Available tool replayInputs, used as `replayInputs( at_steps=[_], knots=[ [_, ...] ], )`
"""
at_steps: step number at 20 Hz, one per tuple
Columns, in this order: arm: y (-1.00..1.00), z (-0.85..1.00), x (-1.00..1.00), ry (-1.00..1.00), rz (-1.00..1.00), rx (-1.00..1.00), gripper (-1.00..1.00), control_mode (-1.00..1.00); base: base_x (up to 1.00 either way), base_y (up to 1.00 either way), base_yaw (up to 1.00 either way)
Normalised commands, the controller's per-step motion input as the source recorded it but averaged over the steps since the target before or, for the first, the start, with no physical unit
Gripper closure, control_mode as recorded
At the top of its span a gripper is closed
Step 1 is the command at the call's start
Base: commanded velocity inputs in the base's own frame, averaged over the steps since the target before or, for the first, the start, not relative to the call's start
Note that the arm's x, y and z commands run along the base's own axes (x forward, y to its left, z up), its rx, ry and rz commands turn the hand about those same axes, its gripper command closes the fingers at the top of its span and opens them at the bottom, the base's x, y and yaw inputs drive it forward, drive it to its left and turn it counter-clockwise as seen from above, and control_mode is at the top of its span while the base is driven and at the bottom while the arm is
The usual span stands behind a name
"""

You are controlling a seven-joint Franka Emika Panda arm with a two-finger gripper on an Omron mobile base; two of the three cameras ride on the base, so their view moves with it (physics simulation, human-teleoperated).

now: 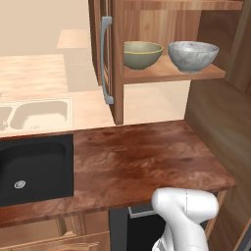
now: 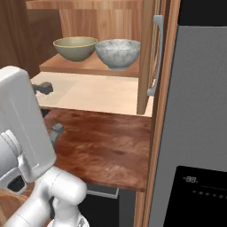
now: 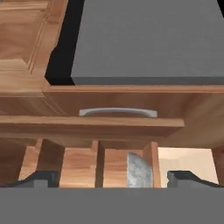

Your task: Open the cabinet. Pick the bowls from the counter and place them in the cabinet. Then close the cabinet.

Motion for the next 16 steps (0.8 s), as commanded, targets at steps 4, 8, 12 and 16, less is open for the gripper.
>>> replayInputs(
  at_steps=[4, 8, 12, 16],
  knots=[
    [-0.46, -0.08, 0.00, 0.10, 0.27, 0.33, -1.00, -1.00, 0.00, 0.00, 0.00],
    [-0.34, -0.50, 0.05, -0.01, 0.32, 0.25, -1.00, -1.00, 0.00, 0.00, 0.00],
    [0.00, -0.92, 0.32, -0.15, 0.26, 0.05, -1.00, -1.00, 0.00, 0.00, 0.00],
    [0.00, -0.79, 0.50, -0.23, 0.14, 0.00, -1.00, -1.00, 0.00, 0.00, 0.00]
  ],
)
